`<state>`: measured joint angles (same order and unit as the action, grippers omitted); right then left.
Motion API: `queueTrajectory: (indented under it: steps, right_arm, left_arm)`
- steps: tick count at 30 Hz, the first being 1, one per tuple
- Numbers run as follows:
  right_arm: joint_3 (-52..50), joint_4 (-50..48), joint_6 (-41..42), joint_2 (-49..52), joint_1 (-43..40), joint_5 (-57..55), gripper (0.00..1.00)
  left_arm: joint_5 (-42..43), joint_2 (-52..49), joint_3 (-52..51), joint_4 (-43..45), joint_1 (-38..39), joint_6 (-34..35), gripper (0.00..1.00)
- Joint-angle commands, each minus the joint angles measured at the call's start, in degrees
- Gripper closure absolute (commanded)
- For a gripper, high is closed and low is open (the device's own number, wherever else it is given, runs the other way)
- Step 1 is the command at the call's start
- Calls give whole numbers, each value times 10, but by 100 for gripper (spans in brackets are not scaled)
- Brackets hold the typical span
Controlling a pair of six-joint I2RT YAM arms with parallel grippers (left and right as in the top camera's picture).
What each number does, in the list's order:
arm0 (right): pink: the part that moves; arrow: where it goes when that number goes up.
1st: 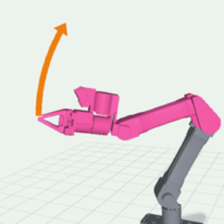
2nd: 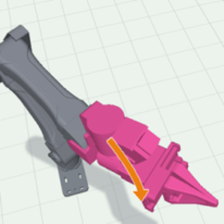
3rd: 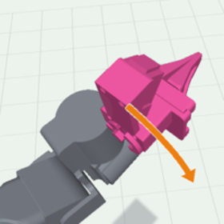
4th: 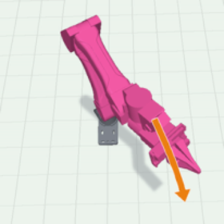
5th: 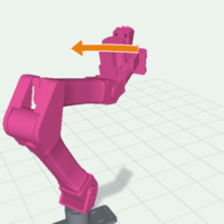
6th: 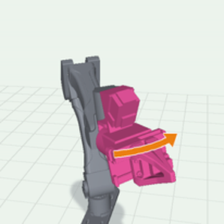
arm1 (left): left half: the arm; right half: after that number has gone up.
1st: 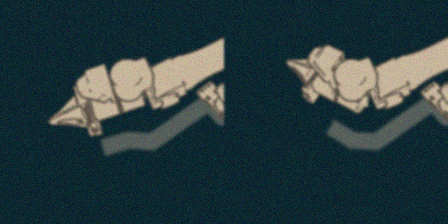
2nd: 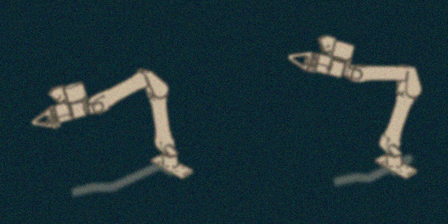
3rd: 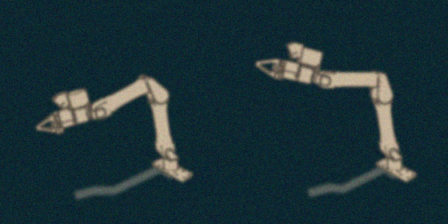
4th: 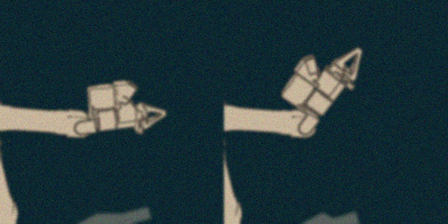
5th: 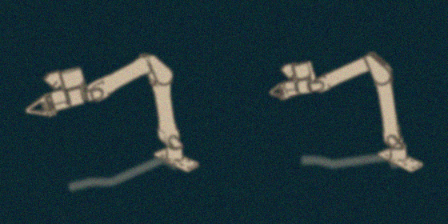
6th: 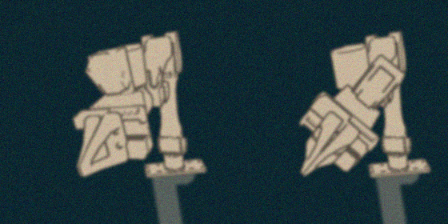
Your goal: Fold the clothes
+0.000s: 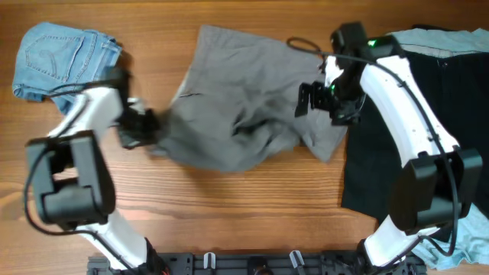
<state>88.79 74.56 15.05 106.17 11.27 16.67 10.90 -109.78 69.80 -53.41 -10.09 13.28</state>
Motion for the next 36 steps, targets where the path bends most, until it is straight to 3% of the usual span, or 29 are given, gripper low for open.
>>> queueTrajectory:
  steps: [1, 6, 9, 11, 13, 15, 16, 17, 18, 19, 20, 23, 27, 31, 36]
  right_arm:
    - [-67, -28, -44, 10, 31, 41, 0]
    - [-154, -78, -42, 10, 89, 104, 9]
    - [-190, -100, 7, 10, 116, 97, 15]
    - [-245, -162, 72, 10, 123, 59, 11]
    - [-265, -195, 73, 10, 123, 60, 11]
    - [-284, -254, 76, 10, 123, 56, 20]
    - [-285, -263, 71, 10, 123, 52, 25]
    - [-285, -267, 71, 10, 123, 38, 37]
    - [-285, -273, 72, 10, 123, 24, 65]
    - [-285, -283, 68, 10, 123, 16, 87]
    - [-285, -292, 53, 10, 123, 14, 96]
    - [-275, -278, 48, -3, 120, 6, 96]
    - [-228, -117, 106, -79, 102, -52, 96]
    - [-148, -6, 104, -204, 98, -69, 96]
    - [-97, -4, 111, -315, 98, -68, 96]
  left_arm:
    - [35, 21, 17, -2, -55, 0, 96]
    - [41, 22, 17, -3, -52, -10, 96]
    - [41, 22, 17, -1, -43, -10, 96]
    - [41, 22, 17, 0, -42, -10, 96]
    - [41, 22, 17, 0, -42, -10, 96]
    - [41, 22, 17, 0, -42, -10, 96]
    - [41, 22, 18, 0, -42, -10, 96]
    - [41, 22, 18, 0, -42, -10, 96]
    - [41, 22, 18, 0, -42, -10, 96]
    - [41, 22, 18, 0, -42, -10, 96]
    - [41, 22, 18, 0, -42, -10, 96]
    - [41, 31, 19, -3, -45, -10, 96]
    - [41, 84, 26, -15, -80, -10, 96]
    - [41, 155, 38, -17, -110, -10, 96]
    - [41, 245, 49, -14, -113, -10, 96]
